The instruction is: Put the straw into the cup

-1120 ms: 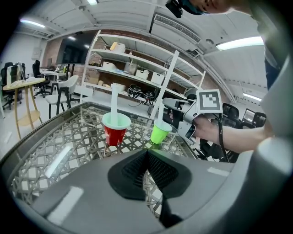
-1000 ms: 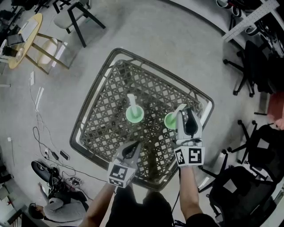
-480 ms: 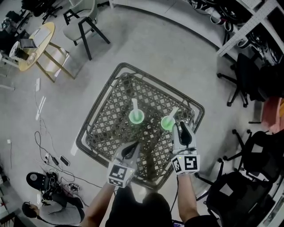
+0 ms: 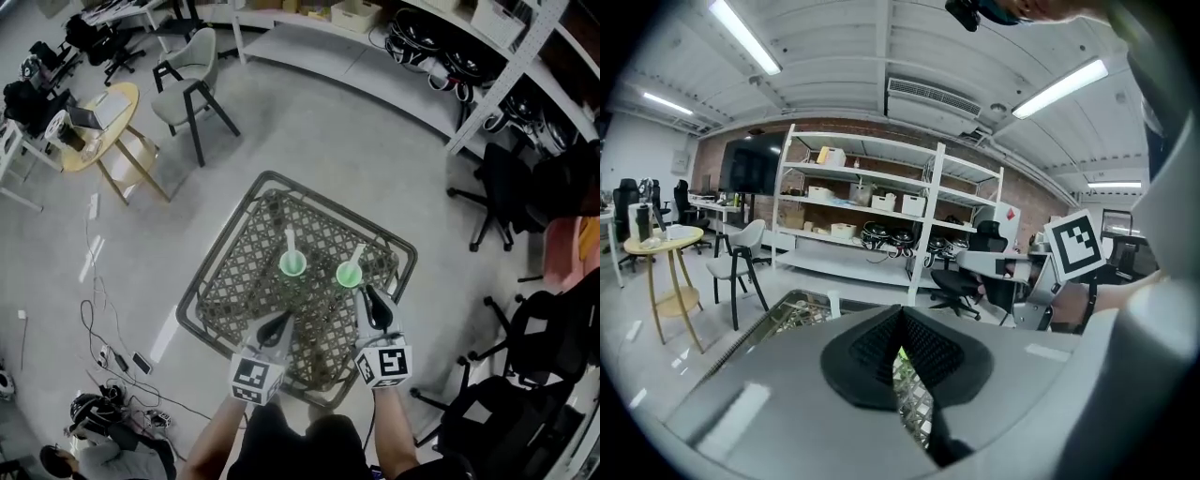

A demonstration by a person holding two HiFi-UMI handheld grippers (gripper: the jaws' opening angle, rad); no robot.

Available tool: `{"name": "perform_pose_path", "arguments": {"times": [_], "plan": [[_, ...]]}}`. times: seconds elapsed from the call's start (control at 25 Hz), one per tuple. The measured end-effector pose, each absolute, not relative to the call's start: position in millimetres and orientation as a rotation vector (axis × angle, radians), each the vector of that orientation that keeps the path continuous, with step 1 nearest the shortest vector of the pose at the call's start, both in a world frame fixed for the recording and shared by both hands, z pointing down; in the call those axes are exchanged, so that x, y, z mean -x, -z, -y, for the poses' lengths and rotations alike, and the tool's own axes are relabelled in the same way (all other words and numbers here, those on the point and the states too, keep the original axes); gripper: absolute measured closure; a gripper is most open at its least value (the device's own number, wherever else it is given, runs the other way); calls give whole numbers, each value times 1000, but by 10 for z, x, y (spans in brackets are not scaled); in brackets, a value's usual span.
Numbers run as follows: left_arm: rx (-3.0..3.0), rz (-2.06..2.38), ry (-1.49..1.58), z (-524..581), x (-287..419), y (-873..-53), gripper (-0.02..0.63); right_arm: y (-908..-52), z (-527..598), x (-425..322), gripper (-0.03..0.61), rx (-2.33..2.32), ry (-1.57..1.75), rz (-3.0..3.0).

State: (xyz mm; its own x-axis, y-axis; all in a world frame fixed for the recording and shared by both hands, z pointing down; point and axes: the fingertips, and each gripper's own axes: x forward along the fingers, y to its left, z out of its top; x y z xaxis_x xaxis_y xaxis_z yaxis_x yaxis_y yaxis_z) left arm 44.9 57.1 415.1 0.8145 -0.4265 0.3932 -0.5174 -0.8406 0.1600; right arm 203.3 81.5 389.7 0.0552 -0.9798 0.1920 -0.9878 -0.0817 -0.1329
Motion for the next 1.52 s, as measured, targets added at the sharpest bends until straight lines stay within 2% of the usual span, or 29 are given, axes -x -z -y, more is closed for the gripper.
{"name": "perform_pose_path", "arguments": {"times": [0.4, 0.88, 1.52], "plan": [[-2774, 806, -436, -700, -234, -3600, 607, -3505, -1165, -1643, 574, -2195, -385, 2159], [-2818, 915, -322, -1048, 53, -3053, 607, -3084, -1670, -1354, 575, -2133, -275, 2186], [-2828, 949, -295, -1322, 202, -2910, 607, -2914, -2033, -1243, 575, -2120, -248, 2228]]}}
